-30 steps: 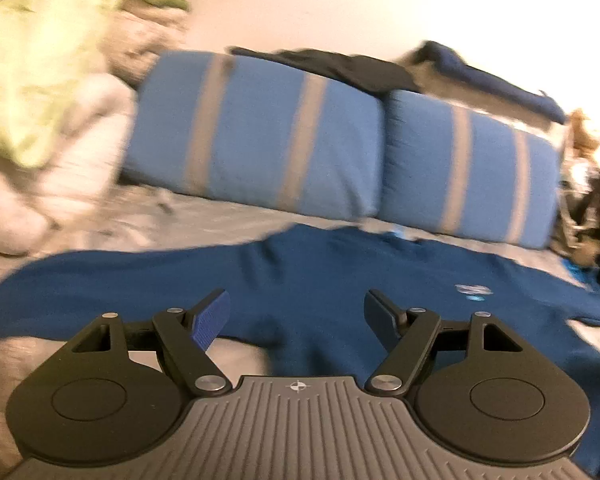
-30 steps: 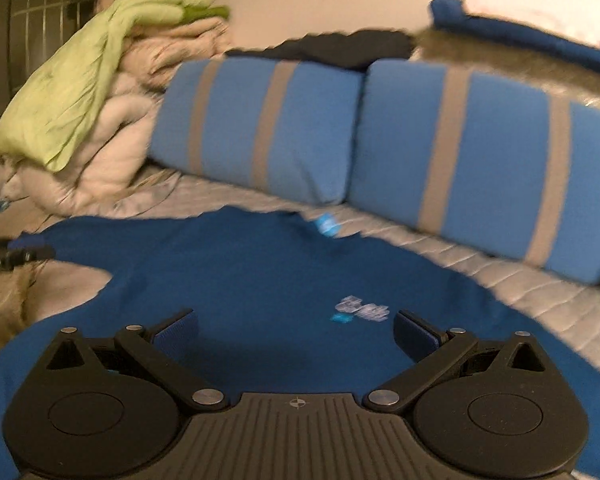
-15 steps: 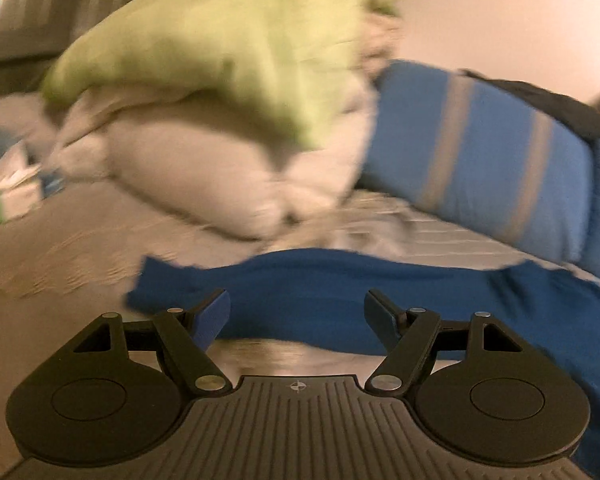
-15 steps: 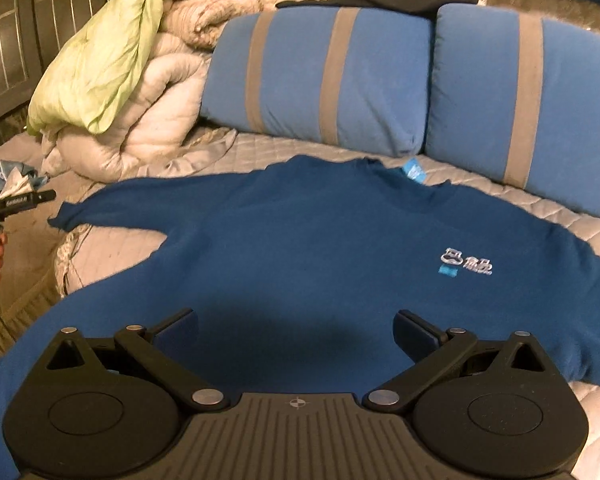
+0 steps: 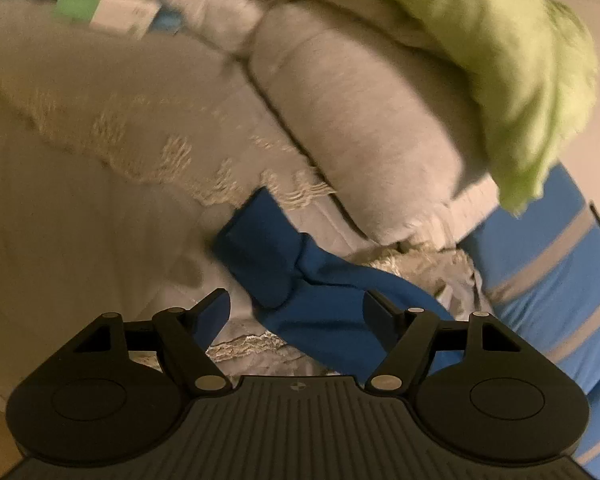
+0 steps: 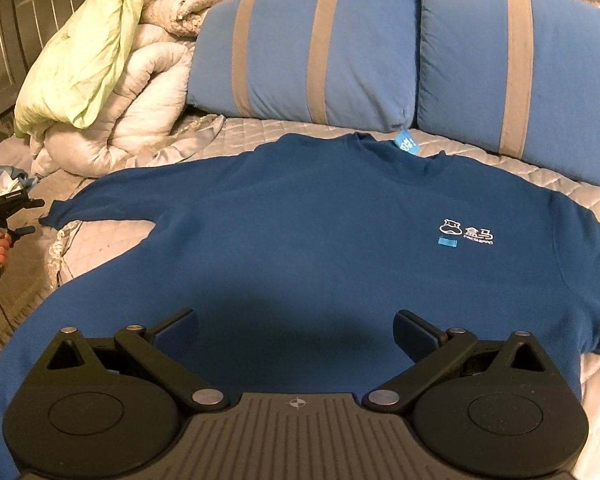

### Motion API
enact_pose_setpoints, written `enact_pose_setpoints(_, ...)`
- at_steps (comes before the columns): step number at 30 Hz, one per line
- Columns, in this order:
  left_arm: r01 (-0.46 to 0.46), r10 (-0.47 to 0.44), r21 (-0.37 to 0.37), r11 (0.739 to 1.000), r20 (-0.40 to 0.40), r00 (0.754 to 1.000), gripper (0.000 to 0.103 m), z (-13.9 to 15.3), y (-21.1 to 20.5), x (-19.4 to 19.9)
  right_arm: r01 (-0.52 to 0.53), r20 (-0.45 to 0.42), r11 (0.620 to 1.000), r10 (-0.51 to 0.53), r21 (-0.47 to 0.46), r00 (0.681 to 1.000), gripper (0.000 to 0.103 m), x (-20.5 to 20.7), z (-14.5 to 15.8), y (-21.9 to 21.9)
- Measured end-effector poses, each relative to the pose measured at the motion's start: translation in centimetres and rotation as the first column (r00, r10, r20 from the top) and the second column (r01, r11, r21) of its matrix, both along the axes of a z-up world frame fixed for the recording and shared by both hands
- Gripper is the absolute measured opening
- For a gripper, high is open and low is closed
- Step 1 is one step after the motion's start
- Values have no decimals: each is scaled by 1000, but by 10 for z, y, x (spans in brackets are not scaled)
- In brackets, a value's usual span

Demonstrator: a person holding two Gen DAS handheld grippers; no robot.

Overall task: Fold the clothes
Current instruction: 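Grasp the sleeve cuff nearest the left tool with the left tool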

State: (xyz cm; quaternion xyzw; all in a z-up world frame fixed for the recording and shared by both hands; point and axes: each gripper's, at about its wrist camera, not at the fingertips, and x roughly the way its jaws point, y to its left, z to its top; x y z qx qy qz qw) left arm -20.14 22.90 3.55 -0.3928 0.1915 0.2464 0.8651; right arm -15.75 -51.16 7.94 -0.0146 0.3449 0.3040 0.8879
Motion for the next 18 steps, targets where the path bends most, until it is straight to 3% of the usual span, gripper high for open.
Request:
enact_pose_setpoints(3, -38, 41, -88, 995, 32, 999, 72, -13, 11, 0, -1, -2, 1000, 1, -7, 1000, 103, 0, -1, 1)
enact_pose_setpoints(5, -57, 63, -138, 989, 44, 997, 66, -20, 19, 1, 1, -6, 1000, -1, -8, 1000, 103, 1, -1, 1)
enact_pose_setpoints(7, -73, 82, -183, 980, 44, 996, 48, -27, 27, 3, 5, -14, 1000, -6, -6, 1000, 103, 2, -2, 1)
enact_pose_setpoints(12, -94, 110, -270, 958, 47, 993, 20, -36, 40, 7, 15, -21, 1000, -15, -7, 1000, 103, 4, -2, 1)
enact_pose_setpoints(14, -87, 97, -258, 962, 24, 995, 12, -29, 43, 11, 15, -18, 1000, -15, -8, 1000, 103, 4, -2, 1)
enact_pose_setpoints(18, -73, 72, -161, 984, -10, 997, 10, 4, 49, 15, 15, -22, 1000, -15, -8, 1000, 103, 5, -2, 1)
